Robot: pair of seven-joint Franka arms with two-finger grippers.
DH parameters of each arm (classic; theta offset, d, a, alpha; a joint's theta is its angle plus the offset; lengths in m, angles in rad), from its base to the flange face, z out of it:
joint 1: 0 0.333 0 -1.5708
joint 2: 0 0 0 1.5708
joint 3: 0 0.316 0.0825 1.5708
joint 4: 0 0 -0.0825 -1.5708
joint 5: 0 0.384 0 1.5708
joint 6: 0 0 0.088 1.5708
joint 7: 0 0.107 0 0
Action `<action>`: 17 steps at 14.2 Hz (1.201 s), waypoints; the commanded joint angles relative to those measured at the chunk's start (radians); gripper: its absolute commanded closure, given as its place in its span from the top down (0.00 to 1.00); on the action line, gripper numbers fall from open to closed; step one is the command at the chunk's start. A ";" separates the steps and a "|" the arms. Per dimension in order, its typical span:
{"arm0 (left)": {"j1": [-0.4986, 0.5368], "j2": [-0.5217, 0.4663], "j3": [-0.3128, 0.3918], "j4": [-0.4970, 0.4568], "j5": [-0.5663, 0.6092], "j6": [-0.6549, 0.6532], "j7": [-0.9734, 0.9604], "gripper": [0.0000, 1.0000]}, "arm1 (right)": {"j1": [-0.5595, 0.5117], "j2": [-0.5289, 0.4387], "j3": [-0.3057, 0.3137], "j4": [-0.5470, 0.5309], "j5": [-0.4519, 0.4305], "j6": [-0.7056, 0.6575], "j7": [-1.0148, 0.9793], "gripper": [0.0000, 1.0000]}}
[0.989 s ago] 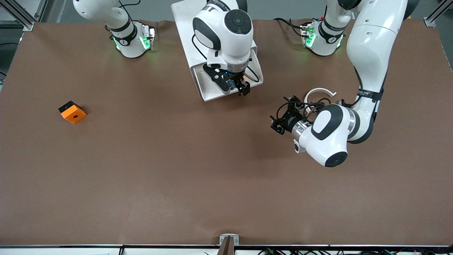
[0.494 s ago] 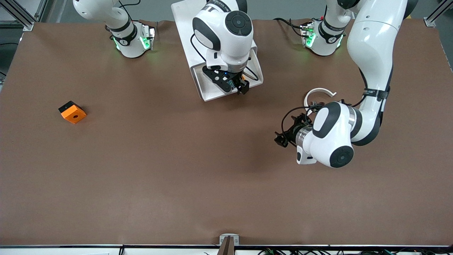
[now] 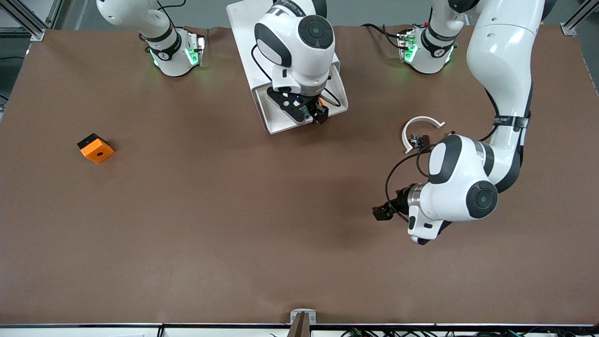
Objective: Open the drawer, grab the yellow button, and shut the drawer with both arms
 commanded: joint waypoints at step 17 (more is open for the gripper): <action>-0.016 -0.165 -0.056 -0.077 0.063 0.014 0.057 1.00 | 0.023 0.026 -0.008 0.014 0.009 -0.001 -0.005 0.88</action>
